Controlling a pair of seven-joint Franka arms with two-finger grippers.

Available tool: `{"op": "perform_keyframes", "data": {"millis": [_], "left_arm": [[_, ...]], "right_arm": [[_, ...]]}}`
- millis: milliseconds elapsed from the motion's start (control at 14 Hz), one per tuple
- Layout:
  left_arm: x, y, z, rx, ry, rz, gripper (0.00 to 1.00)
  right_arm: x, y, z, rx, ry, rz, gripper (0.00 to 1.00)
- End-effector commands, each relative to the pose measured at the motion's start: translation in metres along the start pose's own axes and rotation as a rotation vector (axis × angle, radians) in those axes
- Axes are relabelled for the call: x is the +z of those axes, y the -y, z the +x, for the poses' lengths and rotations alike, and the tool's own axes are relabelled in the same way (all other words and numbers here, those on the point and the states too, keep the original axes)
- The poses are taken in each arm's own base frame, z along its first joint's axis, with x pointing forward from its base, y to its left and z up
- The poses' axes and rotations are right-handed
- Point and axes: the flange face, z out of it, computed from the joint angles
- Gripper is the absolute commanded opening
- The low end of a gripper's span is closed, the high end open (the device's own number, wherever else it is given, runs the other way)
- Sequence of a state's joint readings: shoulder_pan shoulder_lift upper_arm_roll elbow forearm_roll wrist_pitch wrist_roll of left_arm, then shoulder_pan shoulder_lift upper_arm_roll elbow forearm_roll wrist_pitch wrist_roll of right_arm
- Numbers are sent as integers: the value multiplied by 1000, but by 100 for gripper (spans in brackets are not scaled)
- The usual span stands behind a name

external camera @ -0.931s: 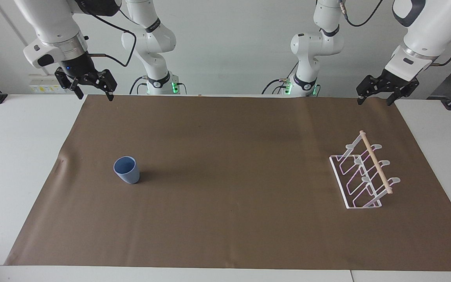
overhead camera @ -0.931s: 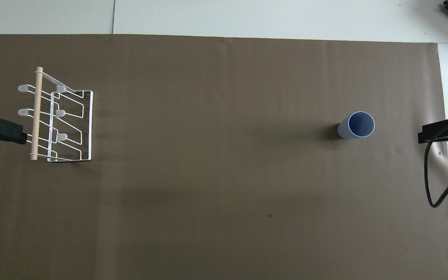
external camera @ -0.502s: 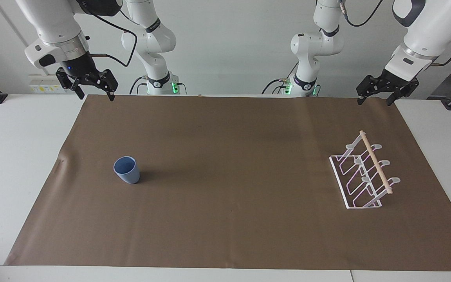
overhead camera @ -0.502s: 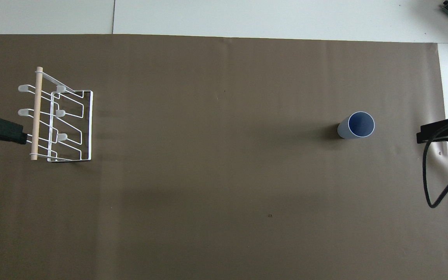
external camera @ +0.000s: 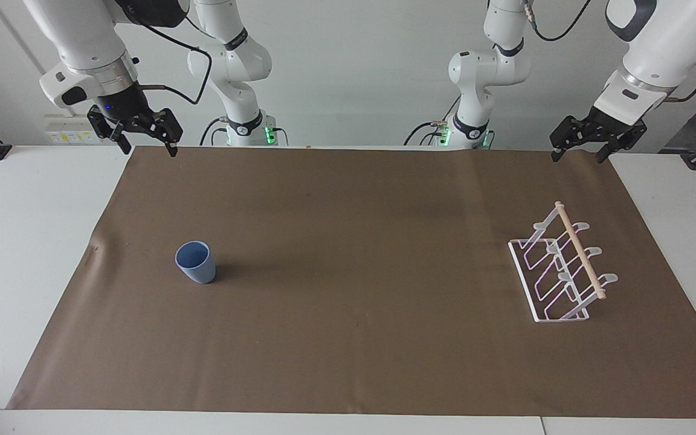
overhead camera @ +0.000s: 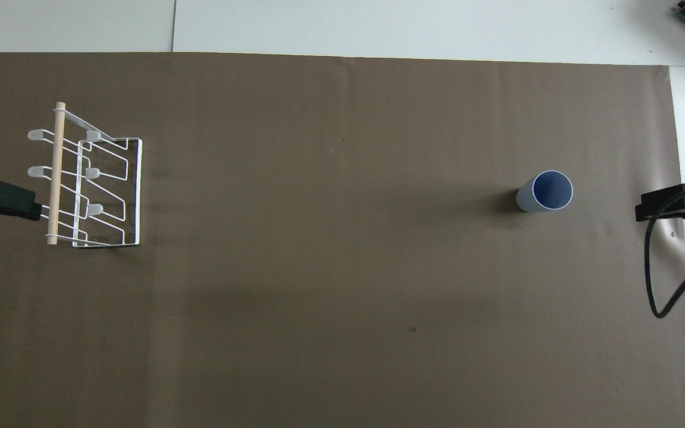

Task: Hang cup on cup holder

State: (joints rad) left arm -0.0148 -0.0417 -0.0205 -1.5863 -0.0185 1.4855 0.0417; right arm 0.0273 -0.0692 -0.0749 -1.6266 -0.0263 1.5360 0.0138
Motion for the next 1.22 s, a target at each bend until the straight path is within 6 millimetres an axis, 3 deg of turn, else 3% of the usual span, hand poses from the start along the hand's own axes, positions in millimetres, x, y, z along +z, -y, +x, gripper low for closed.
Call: {"op": "perform_keyframes", "data": {"millis": [0, 1146], "left_arm": [[-4, 2, -6, 3, 3, 17, 100], [-4, 2, -6, 3, 3, 17, 100]], "right_arm": [[1, -3, -8, -14, -1, -13, 100], [3, -7, -6, -6, -9, -12, 100]]}}
